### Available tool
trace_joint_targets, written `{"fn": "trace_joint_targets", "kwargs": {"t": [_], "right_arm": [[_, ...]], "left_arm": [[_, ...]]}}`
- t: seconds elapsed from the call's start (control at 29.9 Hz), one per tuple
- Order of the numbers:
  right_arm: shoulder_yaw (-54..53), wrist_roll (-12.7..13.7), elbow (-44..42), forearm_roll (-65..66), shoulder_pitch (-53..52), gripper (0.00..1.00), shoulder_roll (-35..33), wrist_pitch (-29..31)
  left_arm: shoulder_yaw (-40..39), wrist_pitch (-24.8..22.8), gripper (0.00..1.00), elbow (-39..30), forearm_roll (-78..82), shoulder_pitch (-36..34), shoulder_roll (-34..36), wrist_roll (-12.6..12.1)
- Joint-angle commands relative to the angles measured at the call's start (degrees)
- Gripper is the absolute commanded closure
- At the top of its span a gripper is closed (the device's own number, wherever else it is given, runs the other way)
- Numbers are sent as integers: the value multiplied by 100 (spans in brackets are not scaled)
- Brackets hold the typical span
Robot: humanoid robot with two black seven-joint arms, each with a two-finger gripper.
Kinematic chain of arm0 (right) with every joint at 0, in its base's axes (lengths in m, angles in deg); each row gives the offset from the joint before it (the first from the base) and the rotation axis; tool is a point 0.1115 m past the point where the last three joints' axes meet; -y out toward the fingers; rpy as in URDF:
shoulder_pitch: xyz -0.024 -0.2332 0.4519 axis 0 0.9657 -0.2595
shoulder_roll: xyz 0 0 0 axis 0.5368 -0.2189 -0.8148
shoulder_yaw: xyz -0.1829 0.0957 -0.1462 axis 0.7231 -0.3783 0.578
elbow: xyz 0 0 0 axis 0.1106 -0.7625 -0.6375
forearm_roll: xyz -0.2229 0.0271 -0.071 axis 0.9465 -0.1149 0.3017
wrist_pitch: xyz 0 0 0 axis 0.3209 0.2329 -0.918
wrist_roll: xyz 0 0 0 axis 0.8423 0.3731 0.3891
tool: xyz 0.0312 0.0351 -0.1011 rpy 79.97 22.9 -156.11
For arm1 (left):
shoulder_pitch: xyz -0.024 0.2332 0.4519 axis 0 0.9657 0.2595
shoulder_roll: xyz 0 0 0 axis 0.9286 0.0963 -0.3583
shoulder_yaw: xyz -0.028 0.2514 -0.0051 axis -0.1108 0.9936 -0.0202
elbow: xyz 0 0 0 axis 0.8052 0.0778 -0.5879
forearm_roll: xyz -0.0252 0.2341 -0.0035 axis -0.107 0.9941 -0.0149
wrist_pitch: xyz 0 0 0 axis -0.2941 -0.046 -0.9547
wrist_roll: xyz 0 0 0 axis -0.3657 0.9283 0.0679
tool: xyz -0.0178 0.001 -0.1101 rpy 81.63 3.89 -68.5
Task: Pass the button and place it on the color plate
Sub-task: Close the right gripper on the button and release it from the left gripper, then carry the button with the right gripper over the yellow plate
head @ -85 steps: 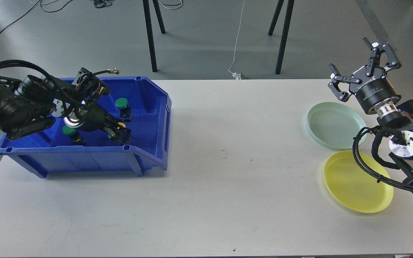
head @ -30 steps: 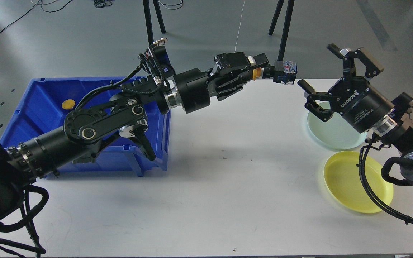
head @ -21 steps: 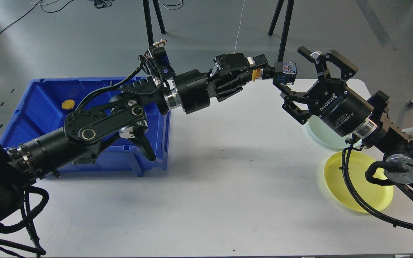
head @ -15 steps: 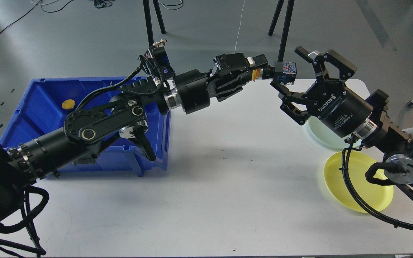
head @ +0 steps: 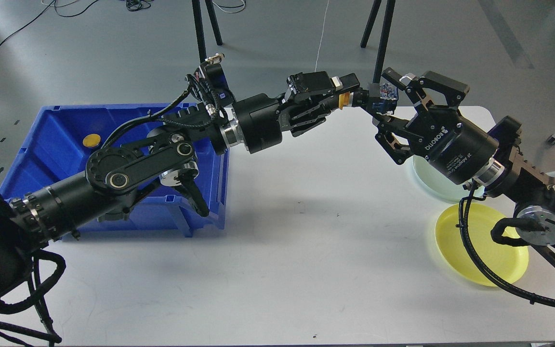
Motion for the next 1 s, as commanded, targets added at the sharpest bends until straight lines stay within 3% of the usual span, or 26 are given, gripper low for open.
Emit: {"fn": "trace_joint_targets", "kwargs": {"t": [0.0, 0.13, 0.3, 0.33, 0.43, 0.47, 0.8, 0.97], "right_arm": [[51, 0, -2, 203, -13, 90, 4, -136], [52, 0, -2, 230, -13, 99, 22, -190], [52, 0, -11, 230, -5, 99, 31, -260], [52, 0, -11, 230, -5, 99, 22, -295], [60, 0, -11, 221, 4, 99, 13, -339], [60, 0, -11, 221, 4, 99, 13, -339], [-176, 0, 68, 177, 416, 99, -39, -690], [-1239, -9, 95, 230, 1513, 99, -715, -823]], "left_arm": [[0, -16, 88, 1, 0, 0, -2, 0], [0, -16, 88, 1, 0, 0, 6, 0], [0, -24, 86, 1, 0, 9, 6, 0], [0, -7, 78, 1, -17, 9, -2, 0], [-26, 19, 15, 1, -114, 9, -11, 0], [-78, 11, 4, 10, -184, 9, -20, 0], [-132, -24, 1, 27, -281, 9, -20, 0], [-140, -16, 1, 27, -290, 9, -11, 0]]}}
